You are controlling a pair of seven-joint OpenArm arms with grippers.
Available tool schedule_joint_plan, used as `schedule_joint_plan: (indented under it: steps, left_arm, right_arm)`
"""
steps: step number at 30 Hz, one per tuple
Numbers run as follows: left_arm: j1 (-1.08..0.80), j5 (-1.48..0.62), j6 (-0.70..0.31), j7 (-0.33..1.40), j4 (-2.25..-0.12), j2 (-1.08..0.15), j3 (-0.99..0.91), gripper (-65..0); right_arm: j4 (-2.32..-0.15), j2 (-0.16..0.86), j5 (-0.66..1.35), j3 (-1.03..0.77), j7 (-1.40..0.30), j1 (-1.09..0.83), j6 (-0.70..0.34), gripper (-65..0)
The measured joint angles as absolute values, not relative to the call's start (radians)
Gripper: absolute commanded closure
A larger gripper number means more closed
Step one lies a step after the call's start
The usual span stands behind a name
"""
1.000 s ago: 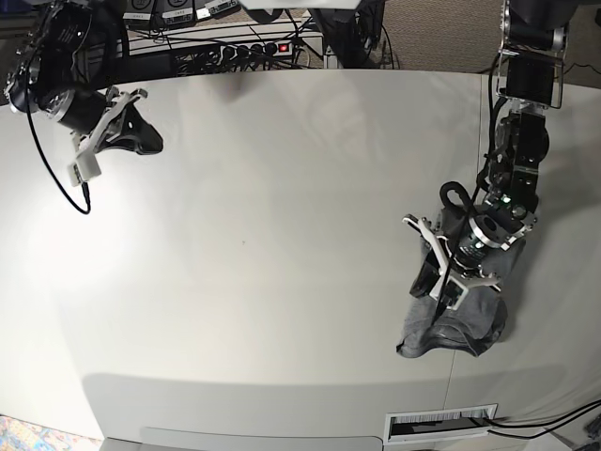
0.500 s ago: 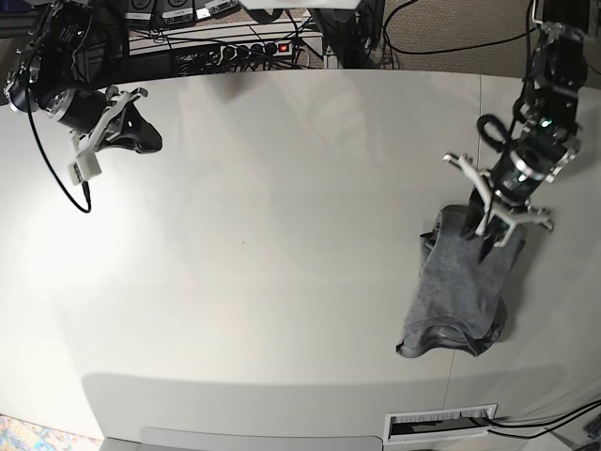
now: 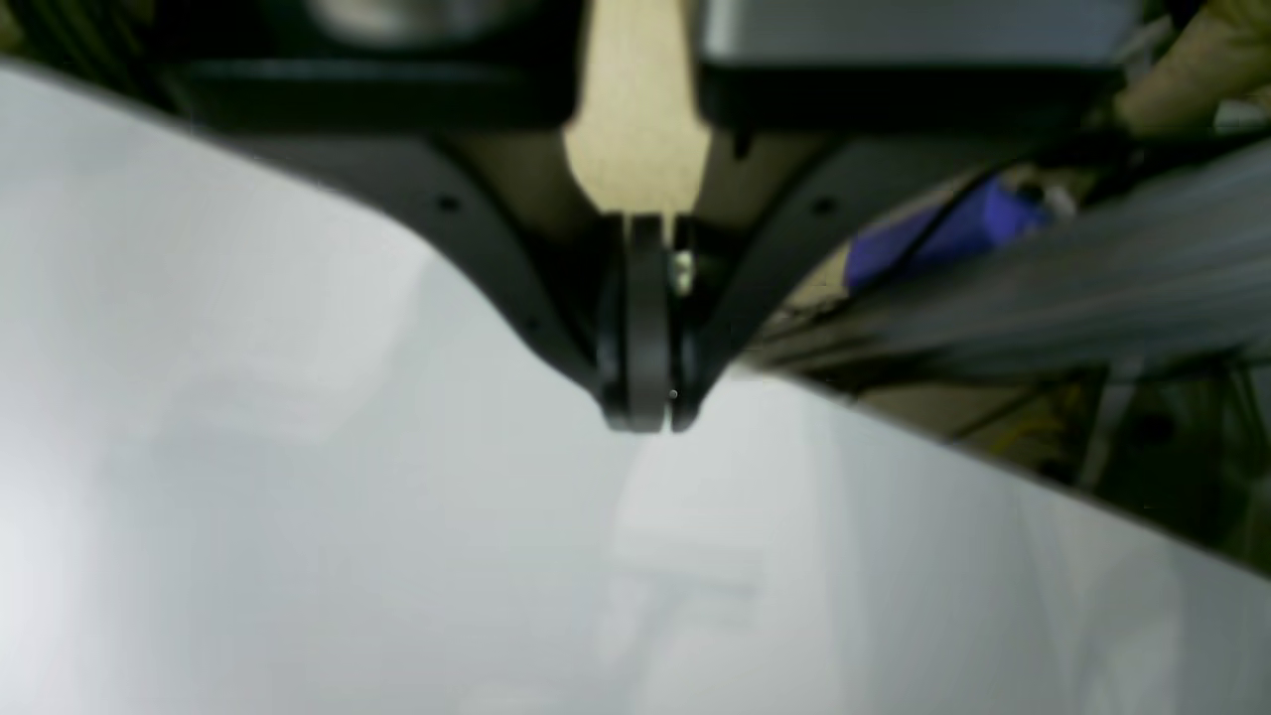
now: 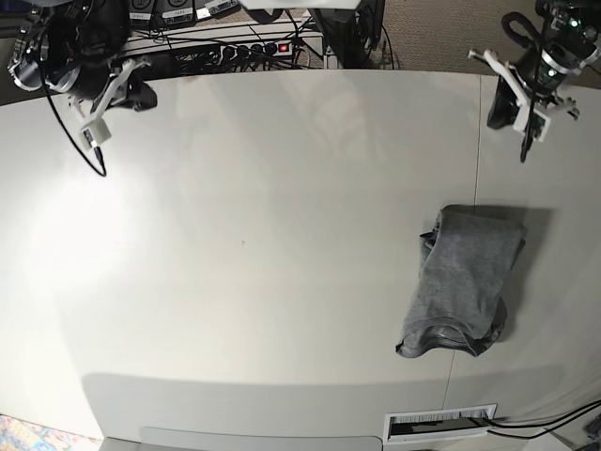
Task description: Fold the T-shirt properly
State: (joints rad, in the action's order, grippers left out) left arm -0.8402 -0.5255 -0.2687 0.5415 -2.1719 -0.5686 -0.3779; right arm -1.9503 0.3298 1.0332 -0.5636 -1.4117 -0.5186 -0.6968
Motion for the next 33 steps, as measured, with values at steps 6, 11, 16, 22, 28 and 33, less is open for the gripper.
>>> schedule_joint_plan:
  steps: [6, 11, 16, 22, 28, 33]
  left_arm:
    - [-1.026, -0.543, -0.272, 0.574, -2.230, -0.562, -0.378, 0.0]
    - [-1.144, -0.543, -0.274, 0.576, -2.234, -0.508, -0.380, 0.0]
    - [-1.214, -0.501, -0.288, 0.567, -2.217, -0.445, -0.380, 0.0]
    - [-1.212, -0.514, -0.289, 0.474, -2.034, -0.421, -0.377, 0.0]
    - [-1.158, -0.553, -0.368, 0.438, -1.802, -0.421, -0.375, 0.0]
    - [-1.073, -0.548, -0.372, 0.386, -1.600, -0.424, -0.283, 0.0]
  right_arm:
    - [-2.040, 0.332, 1.026, -0.563, -1.409, -0.686, -0.697, 0.0]
    - [-2.061, 0.327, 0.887, -0.562, -1.356, -0.817, -0.697, 0.0]
    - [-2.055, 0.269, 0.649, -0.563, -1.175, -0.939, -0.697, 0.0]
    - [-1.904, 0.218, 0.629, -0.562, -1.106, -0.982, -0.698, 0.0]
    - [-1.631, 0.224, 0.600, -0.490, -0.998, -0.952, -0.695, 0.0]
    - [-1.408, 0.224, 0.455, -0.355, -0.905, -0.818, -0.693, 0.0]
